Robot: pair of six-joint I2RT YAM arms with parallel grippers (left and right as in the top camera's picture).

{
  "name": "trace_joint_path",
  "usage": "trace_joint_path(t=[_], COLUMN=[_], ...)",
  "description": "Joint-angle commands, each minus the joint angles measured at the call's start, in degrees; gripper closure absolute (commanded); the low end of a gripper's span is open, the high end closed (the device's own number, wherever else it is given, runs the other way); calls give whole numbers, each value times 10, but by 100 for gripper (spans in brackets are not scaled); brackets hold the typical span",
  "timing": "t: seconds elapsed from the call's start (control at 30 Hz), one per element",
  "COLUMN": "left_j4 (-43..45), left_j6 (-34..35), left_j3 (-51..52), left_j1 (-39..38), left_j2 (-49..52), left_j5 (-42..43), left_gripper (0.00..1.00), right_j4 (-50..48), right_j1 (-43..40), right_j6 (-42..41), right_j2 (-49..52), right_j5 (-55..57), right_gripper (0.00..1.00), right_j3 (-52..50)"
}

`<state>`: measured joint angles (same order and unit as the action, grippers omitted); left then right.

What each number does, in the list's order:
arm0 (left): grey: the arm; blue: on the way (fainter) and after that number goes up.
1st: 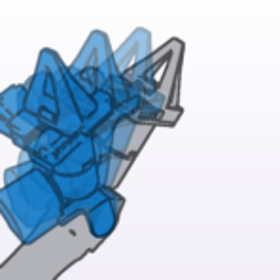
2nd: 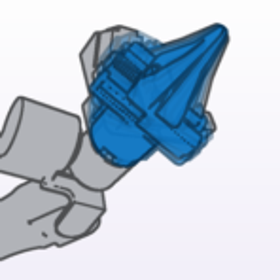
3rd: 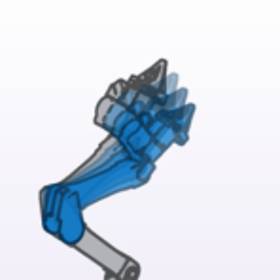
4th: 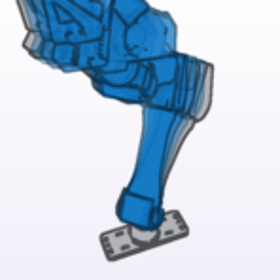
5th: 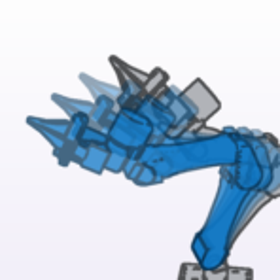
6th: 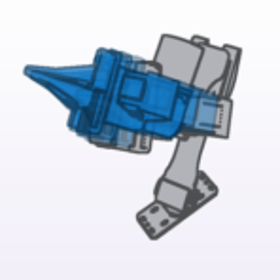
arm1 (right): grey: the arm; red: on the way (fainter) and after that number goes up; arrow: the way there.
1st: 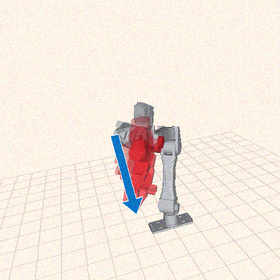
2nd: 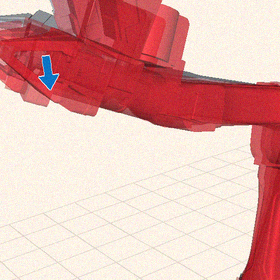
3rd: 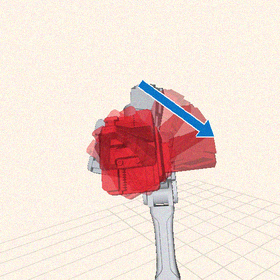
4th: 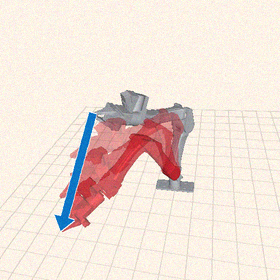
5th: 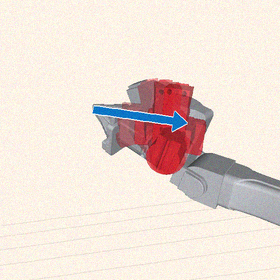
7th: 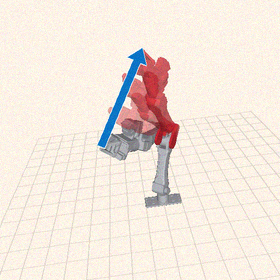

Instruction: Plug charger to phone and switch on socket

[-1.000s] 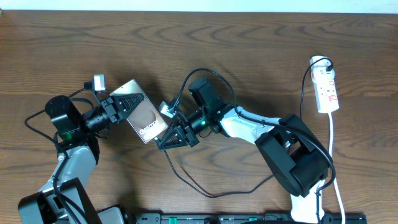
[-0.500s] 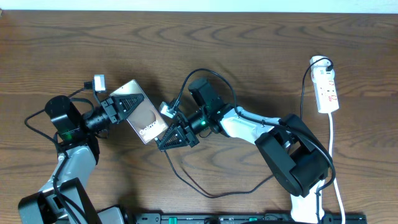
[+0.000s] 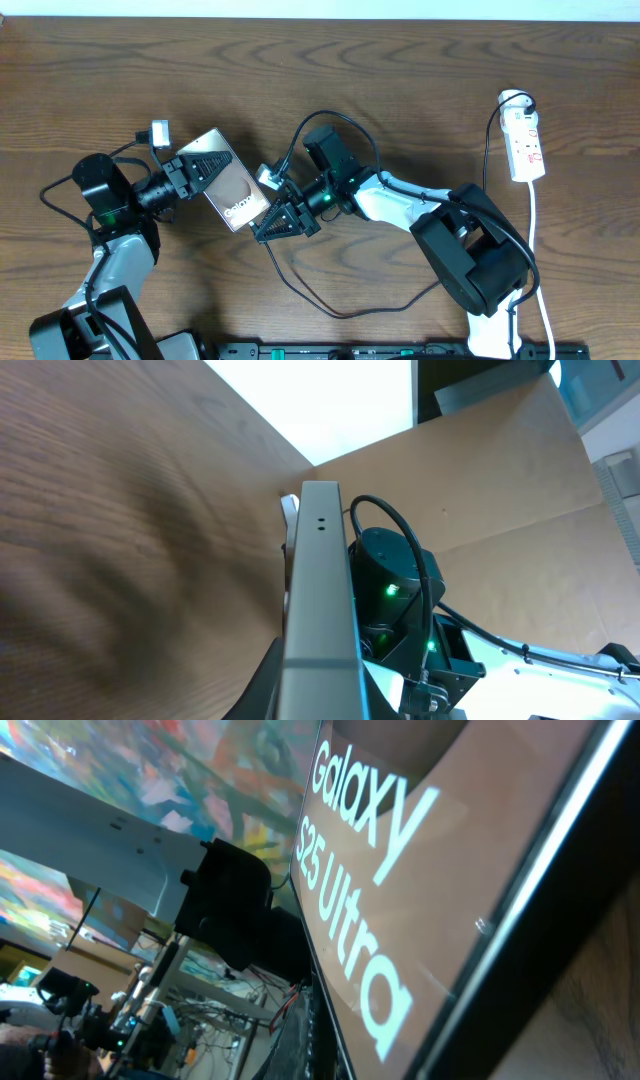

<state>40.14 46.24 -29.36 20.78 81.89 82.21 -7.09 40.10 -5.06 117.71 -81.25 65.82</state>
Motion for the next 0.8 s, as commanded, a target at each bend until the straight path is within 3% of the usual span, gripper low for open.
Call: trace_joint_path(t=[0.0,0.77], left_j4=[3,3], left_j6=[-11,-19], left_j3=[0,0], left_j1=[-6,-6], left_j2=[-2,-2], left_j5=[36,44], left_gripper=[92,92], right_j4=[-1,5], right_j1=[-5,-17], right_j6=[0,0], right_j2=[3,3], right_j5=[-1,-1], right_gripper=[99,99], right_j3=[0,0])
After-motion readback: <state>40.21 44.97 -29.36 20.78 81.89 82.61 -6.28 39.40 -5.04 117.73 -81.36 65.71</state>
